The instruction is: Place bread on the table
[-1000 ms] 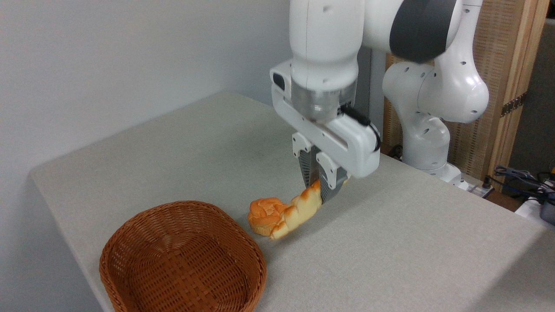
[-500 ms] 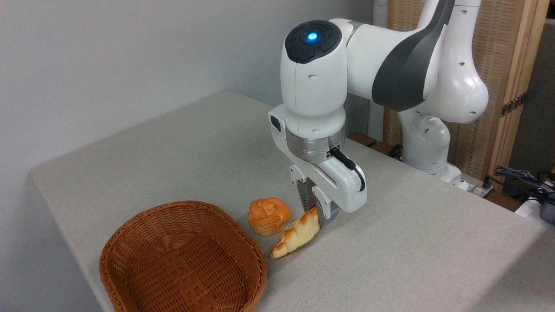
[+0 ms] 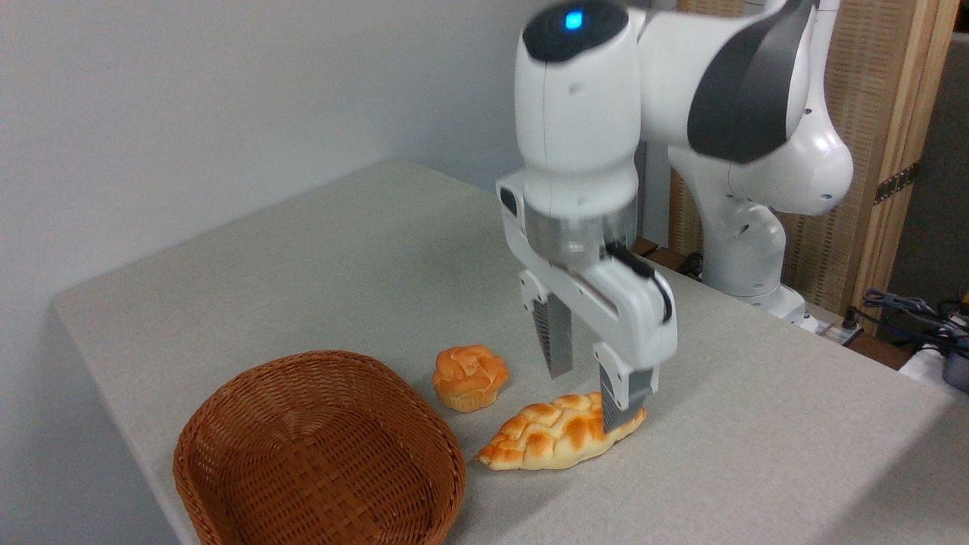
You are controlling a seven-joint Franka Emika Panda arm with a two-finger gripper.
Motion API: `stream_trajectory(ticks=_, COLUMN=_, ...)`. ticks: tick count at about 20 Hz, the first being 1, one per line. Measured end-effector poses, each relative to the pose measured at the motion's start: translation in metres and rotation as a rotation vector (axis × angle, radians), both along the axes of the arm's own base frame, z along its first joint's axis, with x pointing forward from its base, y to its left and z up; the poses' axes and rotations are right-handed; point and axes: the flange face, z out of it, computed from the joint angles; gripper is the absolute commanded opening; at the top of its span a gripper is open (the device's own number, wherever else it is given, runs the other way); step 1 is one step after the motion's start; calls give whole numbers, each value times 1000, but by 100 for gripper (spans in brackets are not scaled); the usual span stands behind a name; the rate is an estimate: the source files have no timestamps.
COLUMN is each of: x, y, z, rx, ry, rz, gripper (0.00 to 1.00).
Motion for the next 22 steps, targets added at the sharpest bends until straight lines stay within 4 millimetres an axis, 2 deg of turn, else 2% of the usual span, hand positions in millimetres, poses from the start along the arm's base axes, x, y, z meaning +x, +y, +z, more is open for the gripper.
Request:
stream_trajectory(ticks=2, x=9, y=0, z=45, rx=7, ry=-55, rz=47, gripper=100)
stream_trajectory(ticks=4, x=19, y=-15, z=92, rx=-35, ry=-117, rz=139, gripper=100)
stream_trajectory(ticks=5, x=22, y=-27, z=110, rx=-52, ry=-135, rz=171, gripper=100)
stream_trajectory(ticks=7, x=27, y=-64, z=135, rx=-57, ry=-131, rz=196, gripper=100)
stream_trajectory(ticks=9, x=30, y=-106, z=150, rx=-43, ry=-87, rz=194, gripper=100)
stream_trajectory(ticks=11, x=39, y=-137, z=157, rx=-29, ry=-52, rz=196, gripper=100)
stream_trajectory(ticks=14, x=63, y=-159, z=147, rx=-16, ry=-15, rz=238, gripper=100)
stream_trajectory(ticks=18, x=82, y=-157, z=127, rx=35, ry=10, rz=238, gripper=100)
stream_trajectory(ticks=22, x=88, y=-156, z=133, rx=41, ry=-20, rz=239, gripper=100)
